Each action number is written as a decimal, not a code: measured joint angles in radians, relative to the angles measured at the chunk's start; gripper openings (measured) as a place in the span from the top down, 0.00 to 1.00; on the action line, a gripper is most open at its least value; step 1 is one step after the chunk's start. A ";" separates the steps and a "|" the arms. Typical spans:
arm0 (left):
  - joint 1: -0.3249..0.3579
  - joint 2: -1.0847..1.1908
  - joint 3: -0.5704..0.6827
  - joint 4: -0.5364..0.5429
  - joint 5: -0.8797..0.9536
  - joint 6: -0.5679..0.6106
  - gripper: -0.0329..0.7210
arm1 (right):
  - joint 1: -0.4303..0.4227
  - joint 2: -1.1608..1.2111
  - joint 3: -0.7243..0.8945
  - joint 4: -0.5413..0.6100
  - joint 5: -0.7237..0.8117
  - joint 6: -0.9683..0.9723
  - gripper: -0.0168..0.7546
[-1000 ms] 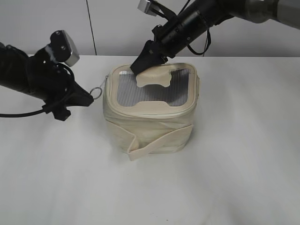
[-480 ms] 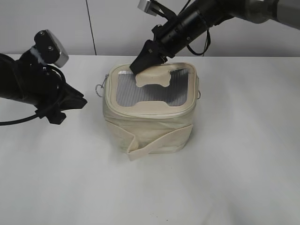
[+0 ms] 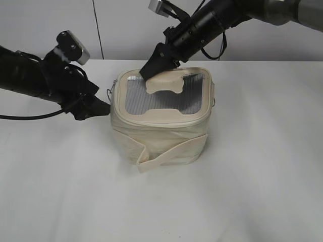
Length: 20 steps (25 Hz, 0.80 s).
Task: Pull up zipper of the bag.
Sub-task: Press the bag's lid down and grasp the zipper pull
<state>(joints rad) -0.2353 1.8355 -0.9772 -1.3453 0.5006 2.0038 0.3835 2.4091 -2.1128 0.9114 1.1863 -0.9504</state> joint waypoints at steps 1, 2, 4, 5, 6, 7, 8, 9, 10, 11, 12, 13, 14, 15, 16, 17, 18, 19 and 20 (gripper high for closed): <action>0.000 0.013 -0.016 0.003 0.007 0.000 0.16 | 0.000 0.000 0.000 0.000 0.001 0.000 0.92; 0.000 0.025 -0.029 0.008 0.019 0.001 0.16 | 0.000 0.000 0.000 0.000 0.001 0.000 0.92; 0.000 0.040 -0.054 0.014 0.041 0.002 0.16 | 0.000 0.000 0.000 0.000 0.001 0.000 0.92; 0.000 0.045 -0.064 0.018 0.047 0.010 0.17 | -0.001 0.000 0.000 0.000 0.001 0.000 0.92; 0.000 0.046 -0.070 0.020 0.051 0.027 0.18 | -0.001 0.000 0.000 0.000 0.001 0.000 0.92; 0.000 0.048 -0.075 0.021 0.057 0.051 0.18 | -0.001 0.000 0.000 0.000 0.001 0.000 0.92; 0.000 0.048 -0.078 0.022 0.066 0.078 0.19 | -0.001 0.000 0.000 0.000 0.001 0.000 0.92; 0.000 0.048 -0.082 0.023 0.076 0.114 0.21 | -0.001 0.000 0.000 0.000 0.001 0.000 0.92; -0.002 0.048 -0.083 0.023 0.078 0.145 0.23 | -0.001 0.000 0.000 -0.001 0.001 0.000 0.92; -0.006 0.048 -0.083 0.023 0.077 0.168 0.25 | -0.001 0.000 0.000 -0.001 0.001 0.000 0.92; -0.015 0.049 -0.083 0.023 0.071 0.190 0.27 | -0.001 0.000 0.000 -0.001 0.001 0.000 0.92; -0.025 0.051 -0.083 0.023 0.058 0.204 0.30 | -0.001 0.000 0.000 -0.003 0.001 0.000 0.92; -0.037 0.052 -0.083 0.024 0.042 0.212 0.33 | -0.001 0.000 0.000 -0.004 0.001 0.000 0.92; -0.047 0.052 -0.083 0.027 0.027 0.220 0.36 | -0.002 0.000 0.000 -0.005 0.000 0.000 0.92; -0.058 0.052 -0.083 0.029 0.013 0.235 0.41 | -0.003 0.000 0.000 -0.008 0.000 0.000 0.92; -0.067 0.052 -0.083 0.033 0.003 0.250 0.47 | -0.004 0.000 0.000 -0.009 -0.001 0.000 0.92; -0.073 0.052 -0.083 0.035 -0.004 0.264 0.53 | -0.005 0.000 0.000 -0.008 -0.002 0.000 0.92; -0.078 0.052 -0.083 0.039 -0.008 0.271 0.61 | -0.007 0.000 0.000 -0.010 -0.003 0.000 0.92; -0.081 0.052 -0.083 0.041 -0.013 0.278 0.67 | -0.008 0.000 0.000 -0.010 -0.003 0.000 0.92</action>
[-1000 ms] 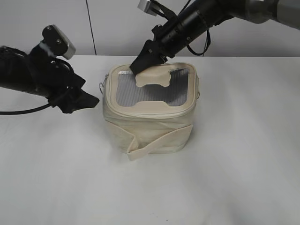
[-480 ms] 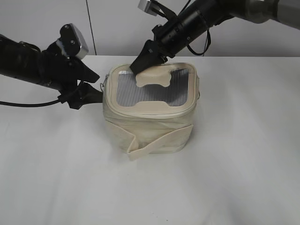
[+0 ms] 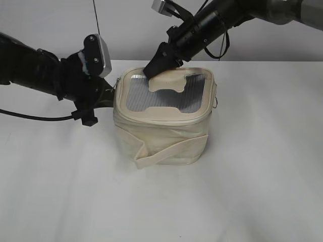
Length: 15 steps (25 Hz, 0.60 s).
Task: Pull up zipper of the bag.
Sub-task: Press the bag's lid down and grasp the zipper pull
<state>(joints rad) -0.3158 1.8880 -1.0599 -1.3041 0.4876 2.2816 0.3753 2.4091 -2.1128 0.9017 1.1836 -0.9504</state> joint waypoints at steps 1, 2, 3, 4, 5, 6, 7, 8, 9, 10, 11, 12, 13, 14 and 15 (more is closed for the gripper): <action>-0.003 0.001 0.000 0.001 -0.006 0.003 0.72 | -0.001 0.000 0.000 -0.001 -0.002 0.001 0.92; -0.006 0.002 0.000 0.003 -0.013 0.005 0.80 | -0.001 0.000 0.000 -0.002 -0.004 0.002 0.92; -0.008 0.002 0.000 0.005 -0.022 0.005 0.86 | -0.001 0.000 0.000 -0.003 -0.006 0.002 0.92; -0.009 0.002 0.000 0.006 -0.034 0.001 0.89 | -0.001 0.000 0.000 -0.003 -0.007 0.002 0.92; -0.011 0.002 0.000 0.007 -0.049 -0.014 0.91 | -0.001 0.000 0.000 -0.003 -0.009 0.003 0.92; -0.014 0.002 0.000 0.007 -0.064 -0.034 0.93 | -0.001 0.000 0.000 -0.003 -0.008 0.003 0.92; -0.014 0.002 0.000 0.007 -0.080 -0.066 0.94 | -0.001 0.000 0.000 0.001 -0.006 0.003 0.92; -0.015 -0.001 0.000 0.016 -0.091 -0.106 0.94 | 0.000 0.000 0.000 0.004 -0.005 0.003 0.92; -0.015 -0.009 0.000 0.036 -0.093 -0.142 0.94 | 0.000 0.000 0.000 0.006 -0.005 0.003 0.92; -0.015 -0.018 0.000 0.069 -0.092 -0.189 0.94 | 0.001 0.000 0.000 0.007 -0.004 0.003 0.92; -0.015 -0.031 0.000 0.108 -0.085 -0.236 0.94 | 0.001 0.000 0.000 0.008 -0.004 0.003 0.92; -0.016 -0.044 0.002 0.138 -0.070 -0.277 0.94 | 0.001 0.000 0.000 0.008 -0.004 0.003 0.92; -0.016 -0.057 0.012 0.168 -0.068 -0.307 0.94 | 0.001 0.000 0.000 0.008 -0.004 0.003 0.92; -0.016 -0.072 0.028 0.193 -0.068 -0.336 0.94 | 0.001 0.000 0.000 0.008 -0.003 0.003 0.92; -0.016 -0.087 0.046 0.210 -0.068 -0.357 0.94 | 0.001 0.000 0.000 0.008 -0.003 0.004 0.92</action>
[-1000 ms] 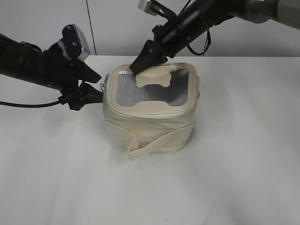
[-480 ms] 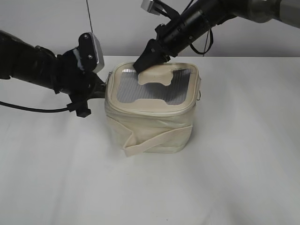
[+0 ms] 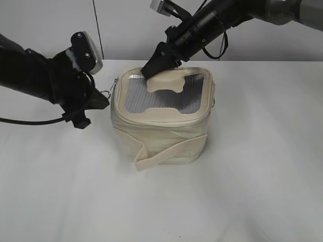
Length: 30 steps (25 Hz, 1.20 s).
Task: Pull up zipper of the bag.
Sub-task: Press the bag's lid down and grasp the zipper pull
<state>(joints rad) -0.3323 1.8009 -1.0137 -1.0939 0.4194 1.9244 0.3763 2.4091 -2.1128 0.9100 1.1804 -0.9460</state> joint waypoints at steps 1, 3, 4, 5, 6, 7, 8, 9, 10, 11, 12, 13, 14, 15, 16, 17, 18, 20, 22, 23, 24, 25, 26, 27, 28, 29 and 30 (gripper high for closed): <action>0.000 -0.015 0.025 0.007 0.001 -0.011 0.94 | 0.000 0.000 0.000 0.000 0.000 0.000 0.92; -0.002 -0.047 0.070 0.005 0.000 -0.028 0.94 | 0.003 0.000 0.000 0.004 0.004 0.000 0.92; -0.005 -0.067 0.094 0.003 -0.002 -0.032 0.94 | 0.005 0.000 0.000 0.008 0.007 0.000 0.92; -0.010 -0.084 0.119 0.002 -0.003 -0.033 0.94 | 0.007 0.000 0.000 0.010 0.010 0.000 0.92; -0.019 -0.103 0.144 0.001 -0.003 -0.033 0.94 | 0.008 0.000 0.000 0.010 0.012 0.000 0.92; -0.029 -0.121 0.163 0.001 -0.007 -0.034 0.94 | 0.009 0.000 0.000 0.010 0.013 -0.001 0.92; -0.039 -0.136 0.184 0.001 -0.010 -0.034 0.94 | 0.009 0.000 0.000 0.010 0.014 -0.001 0.92; -0.051 -0.147 0.201 0.001 -0.012 -0.034 0.94 | 0.009 0.000 0.000 0.010 0.015 -0.001 0.92; -0.063 -0.157 0.213 -0.002 -0.016 -0.039 0.94 | 0.009 0.000 0.000 0.010 0.015 0.000 0.92; -0.075 -0.166 0.225 -0.004 -0.021 -0.047 0.94 | 0.009 0.000 0.000 0.011 0.017 0.002 0.92; -0.085 -0.174 0.238 -0.004 -0.023 -0.056 0.94 | 0.009 0.000 0.000 0.011 0.018 0.008 0.92; -0.098 -0.181 0.251 -0.005 -0.024 -0.065 0.94 | 0.009 0.000 0.000 0.011 0.018 0.014 0.92; -0.110 -0.188 0.263 -0.005 -0.024 -0.076 0.94 | 0.009 0.000 0.000 0.011 0.018 0.020 0.92; -0.120 -0.195 0.277 -0.005 -0.022 -0.086 0.94 | 0.009 0.000 0.000 0.011 0.018 0.025 0.92; -0.131 -0.201 0.289 -0.005 -0.022 -0.097 0.94 | 0.009 0.000 0.000 0.011 0.018 0.029 0.92; -0.142 -0.210 0.302 -0.004 -0.022 -0.110 0.94 | 0.009 0.000 0.000 0.011 0.018 0.038 0.92; -0.152 -0.220 0.313 -0.004 -0.024 -0.116 0.94 | 0.009 0.000 0.000 0.011 0.018 0.048 0.92; -0.181 -0.237 0.334 -0.004 -0.024 -0.123 0.94 | 0.009 0.000 0.000 0.011 0.018 0.059 0.92; -0.228 -0.244 0.341 -0.015 -0.030 -0.127 0.94 | 0.009 0.000 0.000 0.011 0.018 0.063 0.92; -0.260 -0.244 0.341 -0.032 -0.039 -0.128 0.94 | 0.009 0.000 0.000 0.012 0.018 0.065 0.92; -0.294 -0.243 0.341 -0.053 -0.060 -0.130 0.94 | 0.009 0.000 0.000 0.014 0.018 0.066 0.92; -0.329 -0.240 0.336 -0.074 -0.085 -0.130 0.94 | 0.009 0.000 0.000 0.016 0.018 0.066 0.92; -0.358 -0.230 0.326 -0.092 -0.113 -0.130 0.94 | 0.009 0.000 0.000 0.016 0.019 0.067 0.92; -0.389 -0.220 0.312 -0.115 -0.135 -0.131 0.94 | 0.009 0.000 0.000 0.019 0.021 0.067 0.92; -0.417 -0.204 0.297 -0.139 -0.155 -0.131 0.94 | 0.009 0.001 0.000 0.023 0.023 0.067 0.92; -0.437 -0.186 0.276 -0.157 -0.169 -0.131 0.94 | 0.009 0.002 0.000 0.025 0.024 0.067 0.92; -0.458 -0.170 0.254 -0.167 -0.178 -0.131 0.94 | 0.009 0.002 0.000 0.027 0.024 0.067 0.92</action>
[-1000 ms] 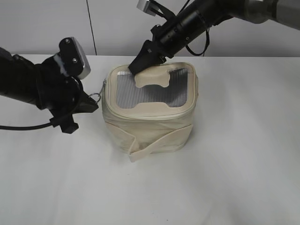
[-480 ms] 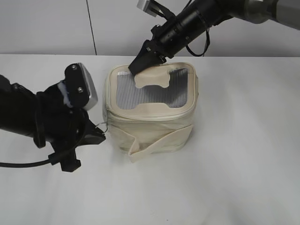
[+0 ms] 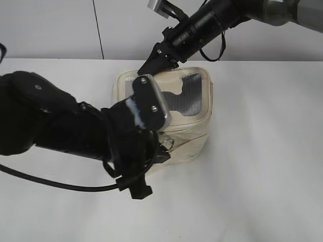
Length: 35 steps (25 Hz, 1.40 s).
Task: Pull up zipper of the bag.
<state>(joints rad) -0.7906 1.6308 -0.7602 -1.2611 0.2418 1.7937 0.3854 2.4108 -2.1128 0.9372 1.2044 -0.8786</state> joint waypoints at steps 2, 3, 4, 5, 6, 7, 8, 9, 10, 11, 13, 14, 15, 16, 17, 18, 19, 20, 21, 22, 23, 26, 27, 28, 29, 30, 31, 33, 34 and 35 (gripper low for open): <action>-0.032 0.030 -0.037 -0.016 -0.008 0.000 0.94 | 0.000 0.000 0.000 0.002 0.001 0.001 0.92; -0.042 0.039 -0.052 -0.023 -0.008 0.000 0.94 | 0.000 0.000 0.000 0.002 0.001 0.001 0.92; -0.047 0.043 -0.061 -0.037 -0.010 0.000 0.94 | 0.000 0.000 0.000 0.003 0.001 0.001 0.92; -0.049 0.045 -0.064 -0.052 -0.011 0.000 0.94 | 0.000 0.000 0.000 0.003 0.001 0.003 0.92; -0.050 0.045 -0.064 -0.069 -0.011 -0.002 0.94 | 0.000 0.000 0.000 0.003 0.001 0.009 0.91; -0.050 0.045 -0.064 -0.080 -0.015 -0.007 0.93 | -0.001 0.000 0.000 0.003 0.001 0.014 0.89; -0.050 0.045 -0.064 -0.088 -0.009 -0.011 0.91 | -0.001 0.000 0.000 0.005 0.002 0.020 0.85; -0.050 0.045 -0.062 -0.090 0.011 -0.025 0.87 | -0.001 0.000 -0.001 0.010 0.002 0.031 0.79; -0.050 0.042 -0.058 -0.089 0.040 -0.047 0.81 | -0.004 0.000 -0.007 0.015 0.002 0.043 0.71; -0.051 0.038 -0.056 -0.080 0.065 -0.076 0.73 | -0.009 0.000 -0.015 0.018 0.002 0.054 0.64; -0.049 0.017 -0.045 -0.020 0.131 -0.190 0.57 | -0.022 -0.003 -0.040 0.018 0.003 0.095 0.53; -0.044 0.003 -0.038 0.025 0.174 -0.265 0.49 | -0.033 -0.009 -0.049 0.011 0.003 0.118 0.51; -0.034 -0.010 -0.030 0.090 0.211 -0.333 0.44 | -0.047 -0.017 -0.053 -0.001 0.004 0.146 0.49; -0.021 -0.029 -0.022 0.162 0.251 -0.418 0.42 | -0.067 -0.028 -0.055 -0.020 0.004 0.176 0.49; -0.007 -0.052 -0.011 0.225 0.290 -0.502 0.40 | -0.092 -0.038 -0.055 -0.035 0.005 0.205 0.48; 0.016 -0.073 -0.001 0.297 0.306 -0.569 0.39 | -0.122 -0.051 -0.055 -0.049 0.005 0.228 0.48; 0.047 -0.100 0.004 0.349 0.316 -0.640 0.38 | -0.147 -0.068 -0.048 -0.056 0.005 0.250 0.49; 0.090 -0.125 0.004 0.369 0.321 -0.690 0.38 | -0.179 -0.085 -0.027 -0.057 0.005 0.263 0.49; 0.133 -0.146 -0.003 0.373 0.326 -0.719 0.38 | -0.208 -0.110 0.010 -0.057 0.004 0.266 0.50; 0.190 -0.158 -0.022 0.371 0.338 -0.727 0.38 | -0.231 -0.140 0.055 -0.054 0.004 0.263 0.52; 0.248 -0.162 -0.055 0.362 0.369 -0.718 0.38 | -0.259 -0.177 0.129 -0.044 0.000 0.243 0.54; 0.395 -0.123 -0.206 0.301 0.511 -0.630 0.40 | -0.335 -0.318 0.447 0.036 -0.130 0.099 0.57; 0.426 -0.088 -0.265 0.283 0.562 -0.604 0.40 | -0.360 -0.369 0.580 0.095 -0.179 0.012 0.58; 0.441 -0.043 -0.342 0.275 0.601 -0.589 0.40 | -0.378 -0.430 0.711 0.157 -0.234 -0.078 0.58; 0.449 -0.001 -0.423 0.276 0.626 -0.580 0.41 | -0.388 -0.488 0.815 0.240 -0.285 -0.202 0.58; 0.448 0.054 -0.506 0.280 0.651 -0.574 0.41 | -0.393 -0.540 0.928 0.329 -0.330 -0.334 0.58; 0.441 0.112 -0.577 0.286 0.676 -0.571 0.41 | -0.393 -0.575 1.027 0.406 -0.359 -0.475 0.58; 0.423 0.224 -0.747 0.296 0.727 -0.571 0.41 | -0.393 -0.631 1.175 0.593 -0.390 -0.734 0.58; 0.413 0.285 -0.815 0.298 0.757 -0.575 0.41 | -0.393 -0.642 1.238 0.672 -0.390 -0.861 0.58; 0.405 0.345 -0.895 0.299 0.789 -0.585 0.41 | -0.393 -0.649 1.287 0.755 -0.385 -0.947 0.58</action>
<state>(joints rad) -0.3853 1.9757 -1.6551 -0.9620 1.0306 1.2082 -0.0077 1.7620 -0.8257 1.6918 0.8198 -1.8258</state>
